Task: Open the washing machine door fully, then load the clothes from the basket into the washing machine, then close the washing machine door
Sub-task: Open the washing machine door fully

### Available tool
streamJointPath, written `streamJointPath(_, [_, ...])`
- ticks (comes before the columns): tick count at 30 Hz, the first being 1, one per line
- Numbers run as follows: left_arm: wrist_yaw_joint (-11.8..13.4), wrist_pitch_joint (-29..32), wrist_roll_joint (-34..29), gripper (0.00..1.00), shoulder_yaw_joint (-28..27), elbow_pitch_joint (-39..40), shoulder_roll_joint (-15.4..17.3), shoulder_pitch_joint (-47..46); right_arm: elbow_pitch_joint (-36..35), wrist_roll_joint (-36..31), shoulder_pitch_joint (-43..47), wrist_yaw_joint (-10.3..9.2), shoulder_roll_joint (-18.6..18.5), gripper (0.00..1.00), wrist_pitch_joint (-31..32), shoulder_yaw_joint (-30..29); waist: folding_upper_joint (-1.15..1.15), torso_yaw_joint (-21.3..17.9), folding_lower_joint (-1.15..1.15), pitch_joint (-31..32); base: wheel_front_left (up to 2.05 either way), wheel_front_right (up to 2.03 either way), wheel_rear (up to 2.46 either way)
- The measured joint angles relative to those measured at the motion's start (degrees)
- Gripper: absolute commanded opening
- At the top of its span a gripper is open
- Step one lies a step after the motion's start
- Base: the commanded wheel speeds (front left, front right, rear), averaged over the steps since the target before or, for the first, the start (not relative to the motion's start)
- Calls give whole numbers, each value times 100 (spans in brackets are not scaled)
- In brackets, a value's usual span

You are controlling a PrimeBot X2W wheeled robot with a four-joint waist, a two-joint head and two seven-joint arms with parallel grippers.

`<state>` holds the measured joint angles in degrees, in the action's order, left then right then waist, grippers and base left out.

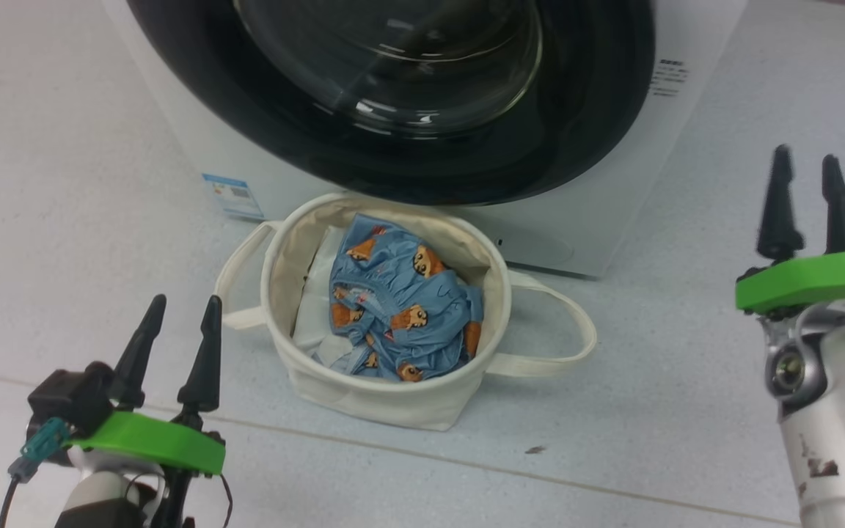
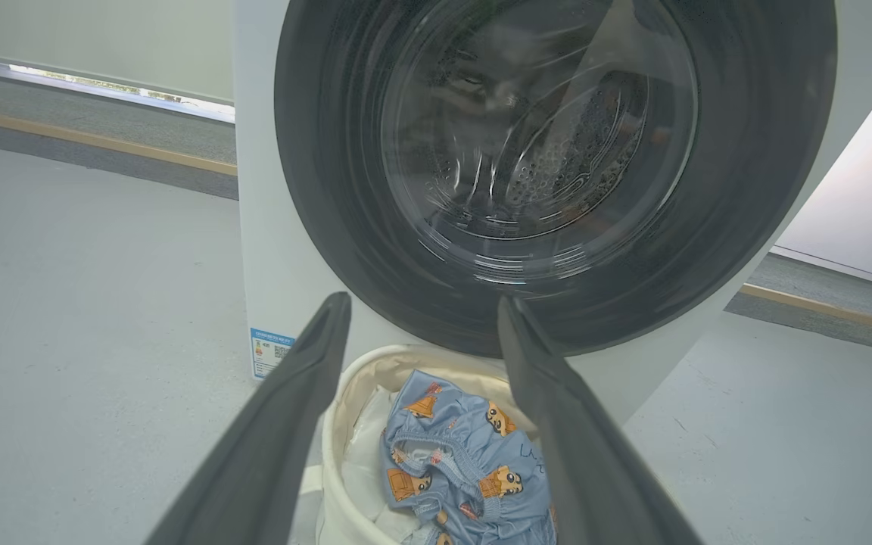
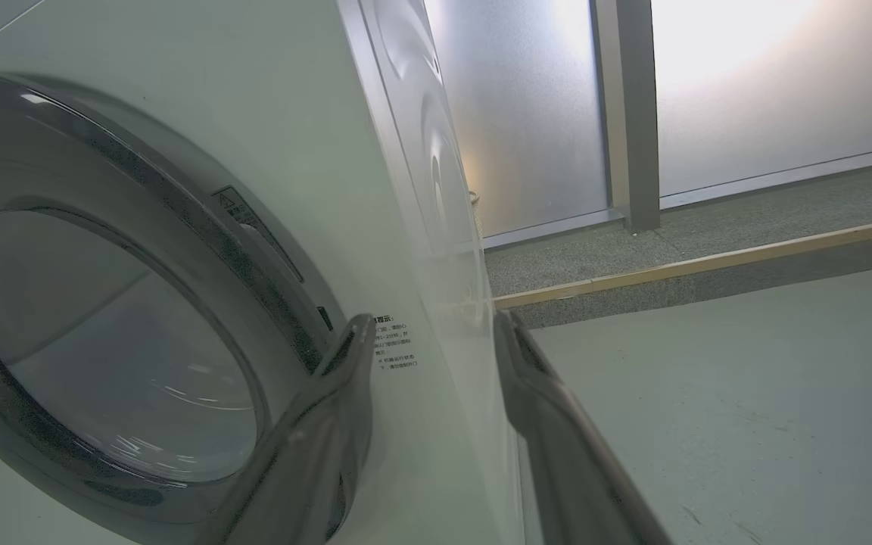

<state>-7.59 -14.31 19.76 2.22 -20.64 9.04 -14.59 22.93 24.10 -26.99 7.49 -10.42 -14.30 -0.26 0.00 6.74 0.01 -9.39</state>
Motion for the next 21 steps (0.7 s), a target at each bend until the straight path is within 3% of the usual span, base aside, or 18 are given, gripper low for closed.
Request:
streamJointPath(1, [0,0,0,100,-7,-1,1,0,42,30,-55,0,-22,2,0,-37,0,33,0,-32,0,0,0])
streamJointPath(2, [0,0,0,100,-23,-8,2,0,98,133,-109,0,-20,0,0,-77,0,65,0,-63,0,0,0])
streamJointPath(5, [0,0,-15,100,-47,-11,1,-2,268,687,-258,0,-8,0,0,-143,0,157,0,-175,0,0,0])
streamJointPath(9, [0,0,-49,100,60,-30,-12,-57,689,1929,-645,-1,-4,0,0,-256,0,278,0,-344,0,0,0])
streamJointPath(15, [0,0,-83,100,67,-31,-30,-249,1082,3572,-1405,-1,-209,0,269,98,0,465,0,-606,0,0,0])
streamJointPath(21, [0,0,-105,100,71,-34,-76,-255,1268,4468,-1841,-1,-426,0,762,264,0,602,0,-773,0,0,0])
